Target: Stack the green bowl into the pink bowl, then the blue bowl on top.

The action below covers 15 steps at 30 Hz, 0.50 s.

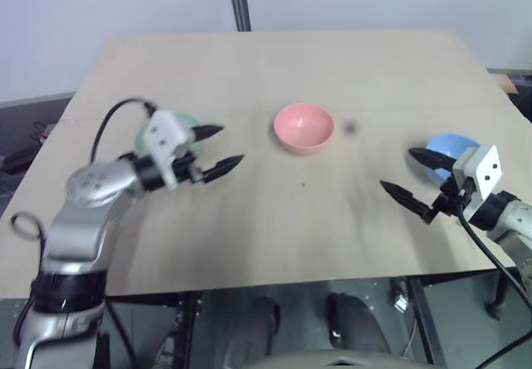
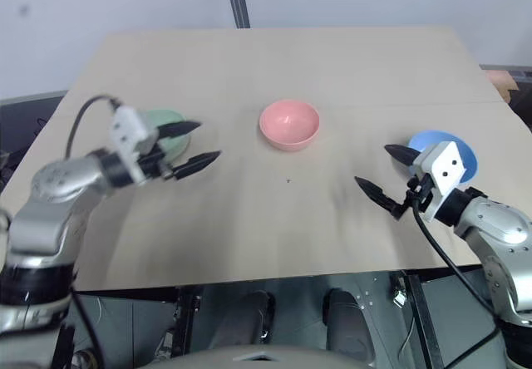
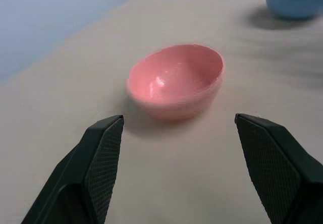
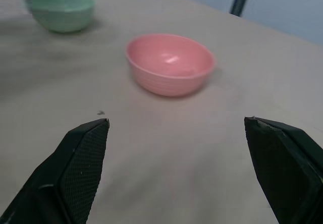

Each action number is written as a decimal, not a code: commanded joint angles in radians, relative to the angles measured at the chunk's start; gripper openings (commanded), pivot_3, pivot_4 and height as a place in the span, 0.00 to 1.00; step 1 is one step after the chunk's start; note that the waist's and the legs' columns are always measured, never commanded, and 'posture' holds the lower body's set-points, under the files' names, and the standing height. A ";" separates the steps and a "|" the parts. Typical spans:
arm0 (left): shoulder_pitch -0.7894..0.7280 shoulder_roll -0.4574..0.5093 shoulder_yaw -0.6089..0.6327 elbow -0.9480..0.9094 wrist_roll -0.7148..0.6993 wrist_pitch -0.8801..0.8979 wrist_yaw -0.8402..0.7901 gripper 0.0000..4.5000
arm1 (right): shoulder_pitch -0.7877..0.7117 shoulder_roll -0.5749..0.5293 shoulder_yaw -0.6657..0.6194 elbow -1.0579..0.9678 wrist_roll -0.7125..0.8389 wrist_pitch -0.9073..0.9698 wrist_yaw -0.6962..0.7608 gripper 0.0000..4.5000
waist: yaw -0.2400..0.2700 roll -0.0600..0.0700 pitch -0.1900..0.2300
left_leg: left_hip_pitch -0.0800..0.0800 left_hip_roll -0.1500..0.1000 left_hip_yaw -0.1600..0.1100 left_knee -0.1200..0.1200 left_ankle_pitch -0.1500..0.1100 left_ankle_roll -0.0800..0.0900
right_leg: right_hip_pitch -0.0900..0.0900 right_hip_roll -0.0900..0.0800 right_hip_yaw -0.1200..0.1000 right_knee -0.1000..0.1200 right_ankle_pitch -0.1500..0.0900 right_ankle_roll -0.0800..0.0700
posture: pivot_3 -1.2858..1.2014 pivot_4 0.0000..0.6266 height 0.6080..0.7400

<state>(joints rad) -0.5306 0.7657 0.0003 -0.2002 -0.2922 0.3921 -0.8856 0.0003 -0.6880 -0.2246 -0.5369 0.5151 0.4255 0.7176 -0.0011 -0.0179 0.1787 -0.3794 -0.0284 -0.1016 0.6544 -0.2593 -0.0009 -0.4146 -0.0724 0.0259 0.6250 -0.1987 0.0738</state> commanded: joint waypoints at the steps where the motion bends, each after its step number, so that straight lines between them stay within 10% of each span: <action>1: -0.200 0.016 -0.224 0.106 0.207 -0.049 -0.094 0.83 | 0.021 0.012 -0.019 -0.058 0.007 -0.022 -0.012 1.00 | -0.005 0.000 0.000 | 0.000 0.000 0.000 0.000 0.000 0.000 | 0.000 0.000 0.000 -0.001 0.000 0.000 | 0.52 0.24 1.00; 11: -0.535 -0.155 -0.567 0.541 0.526 -0.272 -0.247 0.83 | 0.120 0.068 -0.045 -0.169 -0.028 -0.018 -0.127 1.00 | -0.017 0.001 0.001 | -0.001 0.000 0.003 -0.001 0.000 0.001 | -0.002 0.001 0.002 0.001 0.000 0.000 | 0.52 0.24 1.00; 15: -0.605 -0.249 -0.594 0.741 0.591 -0.383 -0.210 0.46 | 0.186 0.097 -0.066 -0.210 -0.045 -0.036 -0.161 1.00 | -0.010 0.000 0.001 | -0.001 0.000 0.002 0.000 0.000 0.001 | -0.002 0.000 0.002 0.000 -0.002 0.003 | 0.52 0.24 1.00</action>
<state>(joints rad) -1.0988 0.5324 -0.5925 0.4888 0.2742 0.0665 -1.1113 0.1714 -0.5953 -0.2545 -0.6996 0.4767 0.4126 0.5763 -0.0110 -0.0174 0.1800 -0.3806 -0.0285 -0.0997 0.6541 -0.2596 -0.0002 -0.4165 -0.0720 0.0277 0.6253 -0.2007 0.0767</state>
